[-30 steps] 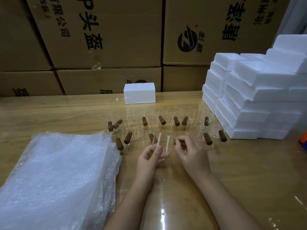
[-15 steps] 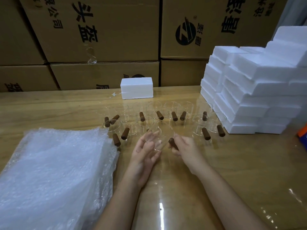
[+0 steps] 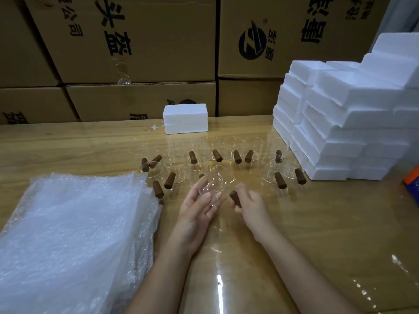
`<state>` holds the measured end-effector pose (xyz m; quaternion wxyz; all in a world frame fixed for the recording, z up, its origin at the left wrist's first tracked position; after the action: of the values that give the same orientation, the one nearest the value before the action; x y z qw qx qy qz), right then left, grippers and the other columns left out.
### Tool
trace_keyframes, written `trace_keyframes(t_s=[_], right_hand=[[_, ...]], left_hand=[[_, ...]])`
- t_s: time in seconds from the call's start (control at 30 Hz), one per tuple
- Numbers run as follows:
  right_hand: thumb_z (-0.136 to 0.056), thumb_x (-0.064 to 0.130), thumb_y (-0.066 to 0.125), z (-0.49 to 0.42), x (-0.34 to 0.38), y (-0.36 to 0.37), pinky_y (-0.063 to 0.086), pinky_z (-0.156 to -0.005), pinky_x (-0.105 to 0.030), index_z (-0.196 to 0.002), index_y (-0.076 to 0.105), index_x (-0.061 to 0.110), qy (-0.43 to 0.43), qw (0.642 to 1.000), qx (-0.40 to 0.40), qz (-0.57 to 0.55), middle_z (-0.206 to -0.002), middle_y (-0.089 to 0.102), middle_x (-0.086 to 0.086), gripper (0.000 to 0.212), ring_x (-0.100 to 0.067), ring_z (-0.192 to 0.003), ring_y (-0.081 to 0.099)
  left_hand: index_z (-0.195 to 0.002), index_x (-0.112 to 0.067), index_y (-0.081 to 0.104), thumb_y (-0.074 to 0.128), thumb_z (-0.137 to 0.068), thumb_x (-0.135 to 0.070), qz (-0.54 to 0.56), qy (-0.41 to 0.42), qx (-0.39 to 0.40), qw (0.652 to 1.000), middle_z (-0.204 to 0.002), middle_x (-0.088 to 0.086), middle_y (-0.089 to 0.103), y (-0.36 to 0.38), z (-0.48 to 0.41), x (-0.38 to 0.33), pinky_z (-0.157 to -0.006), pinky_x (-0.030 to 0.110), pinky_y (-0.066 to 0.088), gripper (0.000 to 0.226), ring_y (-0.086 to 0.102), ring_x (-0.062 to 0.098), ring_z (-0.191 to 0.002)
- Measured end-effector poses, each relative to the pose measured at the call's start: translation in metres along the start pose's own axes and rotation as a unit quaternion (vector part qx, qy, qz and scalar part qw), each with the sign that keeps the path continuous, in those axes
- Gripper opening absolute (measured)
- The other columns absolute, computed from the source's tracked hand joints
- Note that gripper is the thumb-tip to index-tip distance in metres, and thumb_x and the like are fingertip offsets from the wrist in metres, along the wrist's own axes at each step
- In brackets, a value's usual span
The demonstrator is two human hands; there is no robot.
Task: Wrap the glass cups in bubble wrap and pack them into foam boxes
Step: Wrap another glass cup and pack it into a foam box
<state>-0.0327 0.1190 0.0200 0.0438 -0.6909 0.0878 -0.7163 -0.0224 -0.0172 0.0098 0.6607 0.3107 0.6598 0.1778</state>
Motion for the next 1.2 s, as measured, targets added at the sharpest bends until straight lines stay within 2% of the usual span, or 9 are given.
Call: trace_keyframes(t_s=[0.1,0.37,0.47,0.6,0.73,0.83,0.93,1.07,1.2], right_hand=[[-0.102,0.033,0.034,0.003,0.007,-0.014,0.041,-0.055,-0.033,-0.055,0.056,0.014,-0.124,0.973,-0.098,0.169,-0.050,0.057,-0.003,0.055,-0.027,-0.055,0.058],[-0.087,0.022,0.049,0.026,0.041,-0.011,0.023,-0.043,-0.021,-0.059,0.057,0.012,-0.446,0.758,-0.239,0.411,-0.048,0.049,0.000,0.032,-0.019,-0.040,0.046],[-0.087,0.025,0.046,0.025,0.033,0.000,0.022,-0.047,-0.019,-0.067,0.060,0.011,-0.416,0.797,-0.207,0.384,-0.050,0.052,0.002,0.029,-0.018,-0.042,0.048],[-0.096,0.030,0.036,0.011,0.011,0.003,0.034,-0.048,-0.036,-0.069,0.046,0.014,-0.214,0.941,-0.107,0.237,-0.051,0.046,0.000,0.033,-0.024,-0.049,0.046],[-0.098,0.024,0.038,0.006,0.008,0.005,0.036,-0.051,-0.028,-0.072,0.055,0.002,-0.109,0.988,-0.033,0.100,-0.049,0.049,0.006,0.038,-0.011,-0.048,0.043],[-0.098,0.024,0.034,0.008,0.003,0.013,0.021,-0.038,-0.021,-0.071,0.051,0.005,0.028,0.992,0.073,-0.098,-0.040,0.032,0.008,0.037,-0.009,-0.036,0.024],[-0.097,0.023,0.029,0.017,0.005,0.023,0.013,-0.033,-0.017,-0.067,0.050,0.010,0.135,0.917,0.219,-0.306,-0.037,0.026,0.005,0.038,-0.006,-0.030,0.017],[-0.098,0.026,0.046,0.013,0.008,0.007,0.042,-0.051,-0.014,-0.085,0.060,0.020,-0.035,0.996,0.020,-0.085,-0.067,0.062,0.010,0.021,-0.005,-0.058,0.056],[-0.097,0.029,0.044,0.023,0.023,0.001,0.037,-0.103,-0.016,-0.126,0.057,0.018,-0.300,0.951,-0.048,0.058,-0.131,0.057,0.007,0.034,-0.001,-0.124,0.048]], left_hand=[[-0.122,-0.020,0.056,0.068,-0.075,-0.014,-0.045,0.007,0.002,0.999,-0.117,-0.002,0.068,0.001,0.001,0.005,-0.078,0.024,0.053,0.049,0.066,0.016,-0.104],[-0.106,-0.011,0.055,0.078,-0.067,-0.037,-0.096,0.021,-0.104,0.990,-0.088,0.005,0.062,-0.001,0.000,0.008,-0.064,0.022,0.053,0.052,0.062,0.011,-0.062],[-0.108,-0.010,0.056,0.066,-0.070,-0.035,-0.053,0.024,-0.111,0.992,-0.096,0.005,0.056,-0.006,0.002,0.005,-0.066,0.022,0.054,0.046,0.058,0.012,-0.066],[-0.123,-0.009,0.055,0.079,-0.068,-0.034,-0.049,0.014,-0.096,0.994,-0.099,0.004,0.064,-0.006,0.002,0.003,-0.070,0.023,0.054,0.065,0.061,0.017,-0.078],[-0.127,-0.016,0.054,0.076,-0.070,-0.030,-0.023,0.011,-0.068,0.997,-0.114,0.009,0.068,-0.006,0.000,0.002,-0.088,0.034,0.052,0.063,0.068,0.024,-0.095],[-0.124,-0.018,0.058,0.073,-0.074,-0.033,0.013,0.014,-0.037,0.999,-0.120,0.006,0.066,-0.005,0.000,0.001,-0.089,0.035,0.054,0.054,0.066,0.023,-0.103],[-0.125,-0.018,0.057,0.063,-0.080,-0.035,0.026,0.003,-0.041,0.999,-0.124,0.004,0.064,-0.005,-0.002,0.000,-0.079,0.029,0.055,0.048,0.065,0.023,-0.107],[-0.127,-0.014,0.054,0.069,-0.070,-0.044,0.023,-0.007,-0.079,0.997,-0.123,0.007,0.065,-0.007,-0.003,0.000,-0.075,0.027,0.056,0.066,0.066,0.024,-0.105],[-0.122,-0.007,0.057,0.061,-0.083,-0.036,0.058,-0.002,-0.086,0.995,-0.120,0.014,0.065,-0.010,-0.001,0.001,-0.073,0.027,0.056,0.048,0.067,0.025,-0.103]])
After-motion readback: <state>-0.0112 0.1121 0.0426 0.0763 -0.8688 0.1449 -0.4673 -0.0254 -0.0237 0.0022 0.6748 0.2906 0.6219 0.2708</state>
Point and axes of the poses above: each hand's wrist, its own z-axis away from the middle knuckle, its own y-axis out of the palm, x = y × z, the point moved 4 cm from there along -z, towards the middle knuckle
